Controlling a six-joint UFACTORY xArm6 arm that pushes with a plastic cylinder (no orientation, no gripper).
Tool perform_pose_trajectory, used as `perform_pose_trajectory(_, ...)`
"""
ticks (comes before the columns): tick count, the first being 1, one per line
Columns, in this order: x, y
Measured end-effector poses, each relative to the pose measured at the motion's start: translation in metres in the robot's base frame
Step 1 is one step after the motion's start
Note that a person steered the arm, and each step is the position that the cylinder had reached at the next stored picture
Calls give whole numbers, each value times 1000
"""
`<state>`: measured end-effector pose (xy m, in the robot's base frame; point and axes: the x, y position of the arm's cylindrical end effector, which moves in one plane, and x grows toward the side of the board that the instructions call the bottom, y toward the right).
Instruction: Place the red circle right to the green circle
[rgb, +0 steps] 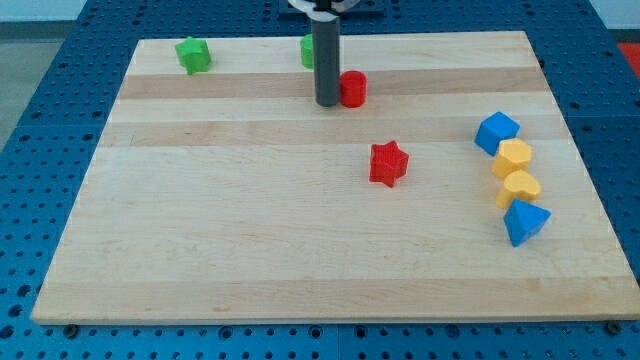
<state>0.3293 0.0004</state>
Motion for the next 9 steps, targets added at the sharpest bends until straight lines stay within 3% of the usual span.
perform_pose_trajectory(5, -8, 101)
perform_pose_trajectory(8, 44, 4)
perform_pose_trajectory(9, -10, 24)
